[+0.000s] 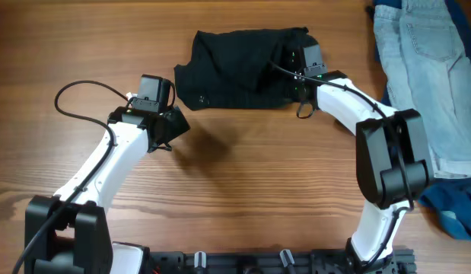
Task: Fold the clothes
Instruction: 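Pull the black shorts left onto the table and grasp with left gripper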
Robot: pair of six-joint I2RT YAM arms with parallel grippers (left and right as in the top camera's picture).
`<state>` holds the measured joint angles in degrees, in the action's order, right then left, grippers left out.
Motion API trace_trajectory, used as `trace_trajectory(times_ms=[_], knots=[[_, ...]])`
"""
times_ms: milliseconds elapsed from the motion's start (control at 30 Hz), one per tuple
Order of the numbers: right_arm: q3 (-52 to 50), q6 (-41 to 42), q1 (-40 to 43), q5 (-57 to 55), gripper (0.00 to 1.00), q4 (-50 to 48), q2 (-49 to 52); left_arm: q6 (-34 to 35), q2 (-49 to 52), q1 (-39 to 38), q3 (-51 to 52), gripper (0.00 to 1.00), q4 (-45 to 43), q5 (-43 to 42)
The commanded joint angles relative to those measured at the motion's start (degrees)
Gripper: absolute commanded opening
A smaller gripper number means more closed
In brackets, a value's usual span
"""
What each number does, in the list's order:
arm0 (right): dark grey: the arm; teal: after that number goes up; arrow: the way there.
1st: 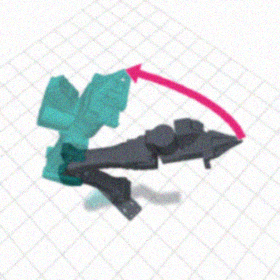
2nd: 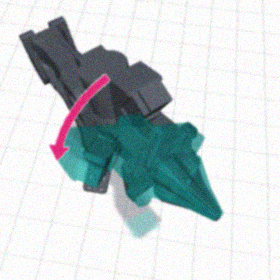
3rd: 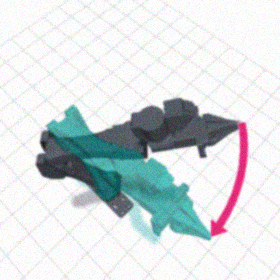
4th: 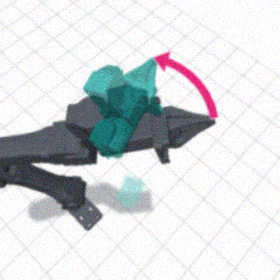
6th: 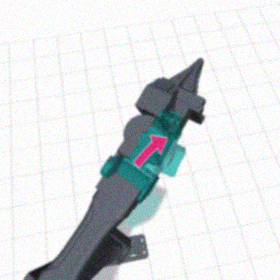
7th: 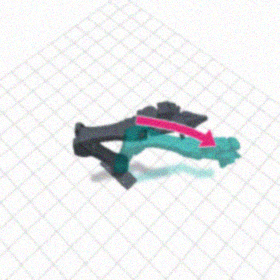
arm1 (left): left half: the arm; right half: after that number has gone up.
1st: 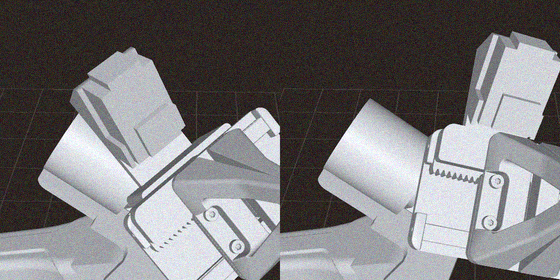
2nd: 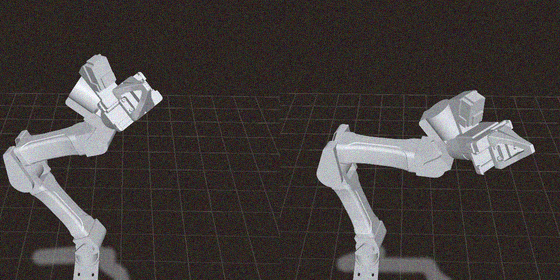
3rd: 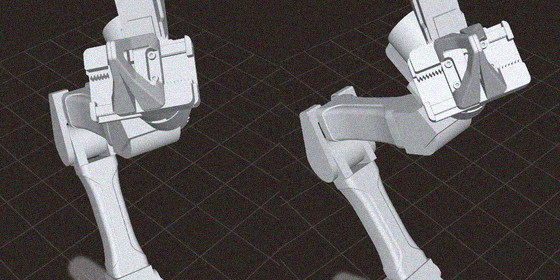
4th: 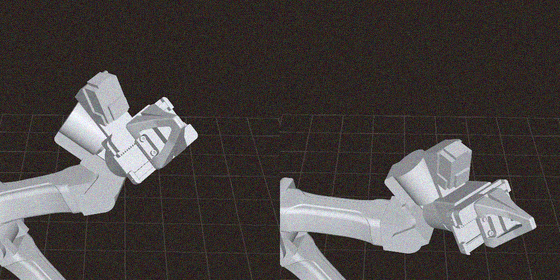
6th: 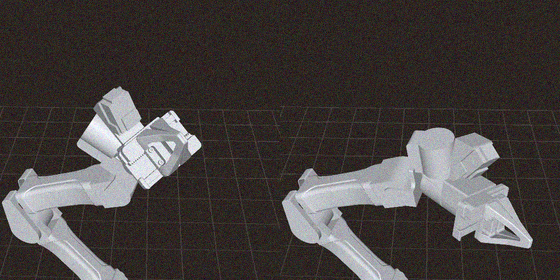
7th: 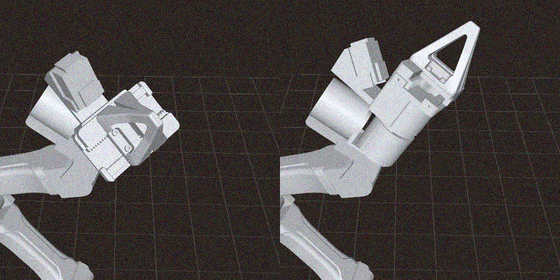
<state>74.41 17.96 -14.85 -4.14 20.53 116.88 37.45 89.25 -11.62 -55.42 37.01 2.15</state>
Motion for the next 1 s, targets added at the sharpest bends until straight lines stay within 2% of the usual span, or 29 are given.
trace_trajectory(times_ms=[0,100,133,300,367,533,567,667,700,867,967], knots=[[3.39,-0.85,-0.31,2.78,0.04,6.29,-10.71,0.79,0.13,0.33,0.46,0.74,-0.37,1.16],[9.33,-1.40,-0.55,6.93,0.04,12.37,-21.05,0.83,0.13,0.33,0.46,0.74,-0.70,-0.24],[12.37,-1.53,-1.05,6.97,0.04,14.71,-24.50,0.81,0.11,0.24,0.46,0.71,-0.70,-2.40],[19.63,-1.27,-3.78,6.99,0.04,15.10,-29.35,0.68,-0.13,-0.74,0.46,0.69,-4.09,-16.02],[20.26,-0.61,-4.61,7.02,0.04,13.88,-29.35,0.28,-0.44,-5.03,0.46,0.70,-9.16,-20.35],[20.26,0.15,-4.61,5.44,0.04,13.31,-29.22,0.31,-0.42,-21.94,0.46,0.70,-22.53,-18.75],[20.26,0.07,-4.59,5.22,0.04,13.14,-29.14,0.31,-0.42,-24.44,0.46,0.69,-23.96,-17.31],[20.26,0.07,-4.59,5.29,0.04,12.92,-29.11,1.05,-0.39,-32.28,0.46,0.63,-25.92,-3.61],[20.26,0.09,-4.57,5.29,0.04,12.92,-29.11,3.78,-0.35,-34.32,0.46,0.63,-26.14,2.60],[20.26,0.07,-4.59,5.55,0.04,13.11,-29.14,20.94,2.93,-35.78,0.46,0.63,-28.06,21.64],[20.26,0.02,-4.59,5.53,0.04,13.42,-29.14,23.10,7.48,-35.74,0.46,0.68,-34.62,22.56]])
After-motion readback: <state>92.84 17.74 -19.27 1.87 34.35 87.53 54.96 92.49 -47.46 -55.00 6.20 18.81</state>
